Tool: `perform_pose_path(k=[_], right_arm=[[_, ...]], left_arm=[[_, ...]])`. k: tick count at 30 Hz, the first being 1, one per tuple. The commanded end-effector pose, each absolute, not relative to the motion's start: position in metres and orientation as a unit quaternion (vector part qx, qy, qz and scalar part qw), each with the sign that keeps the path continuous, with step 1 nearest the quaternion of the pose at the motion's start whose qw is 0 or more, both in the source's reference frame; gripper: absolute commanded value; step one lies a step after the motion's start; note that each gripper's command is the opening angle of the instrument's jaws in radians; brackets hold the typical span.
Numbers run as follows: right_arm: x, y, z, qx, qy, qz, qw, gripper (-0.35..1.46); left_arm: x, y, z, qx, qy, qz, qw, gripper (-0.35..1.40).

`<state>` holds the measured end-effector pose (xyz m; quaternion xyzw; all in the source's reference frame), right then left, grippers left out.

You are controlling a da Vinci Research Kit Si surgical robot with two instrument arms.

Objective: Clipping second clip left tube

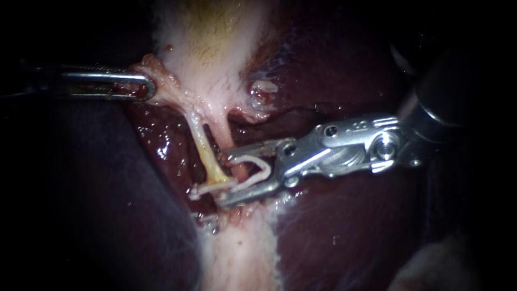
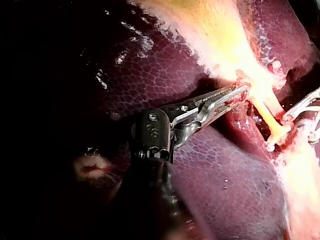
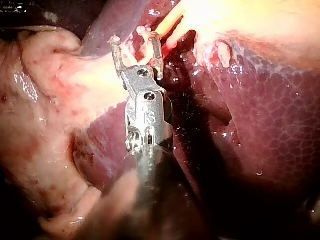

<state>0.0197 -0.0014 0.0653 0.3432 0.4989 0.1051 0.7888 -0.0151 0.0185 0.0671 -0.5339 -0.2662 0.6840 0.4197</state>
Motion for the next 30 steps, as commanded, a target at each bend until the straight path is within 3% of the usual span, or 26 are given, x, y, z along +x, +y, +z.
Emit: perform_pose_path(k=[1, 13, 30], right_arm=[[0.0197, -0.0015, 0.0657, 0.344, 0.498, 0.105, 0.789, 0.48], [0.0198, -0.0019, 0.0702, 0.345, 0.474, 0.108, 0.803, 0.48], [0.0203, -0.0004, 0.0716, 0.339, 0.472, 0.114, 0.806, 0.47]], left_arm=[[-0.0151, 0.0185, 0.067, -0.534, -0.266, 0.684, 0.42, -0.35], [-0.0152, 0.0184, 0.0669, -0.534, -0.266, 0.684, 0.42, -0.35], [-0.0153, 0.0183, 0.0667, -0.534, -0.265, 0.684, 0.421, -0.35]])
